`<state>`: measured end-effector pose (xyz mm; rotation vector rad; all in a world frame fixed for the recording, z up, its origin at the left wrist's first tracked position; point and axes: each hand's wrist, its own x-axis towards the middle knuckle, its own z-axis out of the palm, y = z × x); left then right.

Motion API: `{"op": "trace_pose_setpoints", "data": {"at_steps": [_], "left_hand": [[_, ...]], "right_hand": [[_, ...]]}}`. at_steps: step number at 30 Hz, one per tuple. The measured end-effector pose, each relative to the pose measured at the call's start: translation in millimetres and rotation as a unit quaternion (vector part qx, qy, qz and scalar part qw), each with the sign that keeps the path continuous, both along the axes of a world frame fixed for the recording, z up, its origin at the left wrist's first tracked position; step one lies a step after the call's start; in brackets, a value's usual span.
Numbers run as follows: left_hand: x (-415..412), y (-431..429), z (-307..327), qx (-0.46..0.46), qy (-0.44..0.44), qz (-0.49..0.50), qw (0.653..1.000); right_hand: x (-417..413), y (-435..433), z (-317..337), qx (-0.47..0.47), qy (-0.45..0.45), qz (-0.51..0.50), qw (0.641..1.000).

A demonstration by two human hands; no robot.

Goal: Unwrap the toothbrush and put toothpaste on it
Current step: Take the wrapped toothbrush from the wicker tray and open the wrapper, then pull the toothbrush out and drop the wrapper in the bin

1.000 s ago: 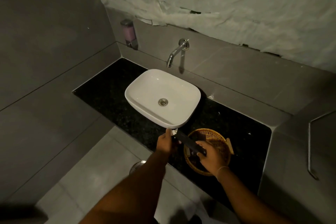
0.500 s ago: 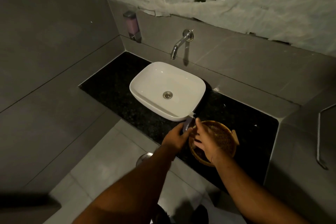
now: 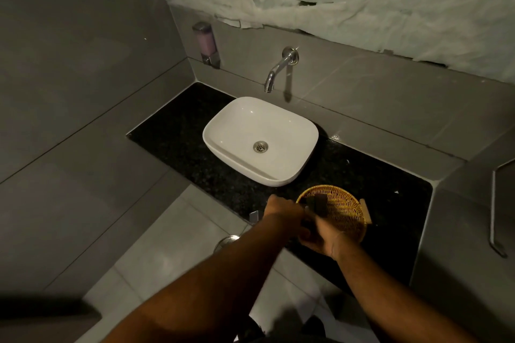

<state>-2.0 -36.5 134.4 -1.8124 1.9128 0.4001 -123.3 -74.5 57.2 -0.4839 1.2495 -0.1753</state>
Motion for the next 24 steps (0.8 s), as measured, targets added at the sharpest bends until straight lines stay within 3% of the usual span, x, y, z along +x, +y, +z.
{"op": "trace_pose_setpoints", "data": {"at_steps": [6,11,24], "left_hand": [[-23.7,-1.9,19.1,0.047,-0.085,0.035,0.995],[-24.7,1.1,22.6,0.041,-0.081,0.04,0.995],[-18.8,1.5,22.3,0.021,-0.084,-0.011,0.996]], "right_hand": [[-15.0,-1.4,-7.9,0.051,-0.026,0.007,0.998],[-19.3,-0.8,-16.8,0.064,0.008,0.046,0.997],[-5.9,-4.6,-31.2,0.093,-0.011,0.032,0.995]]}}
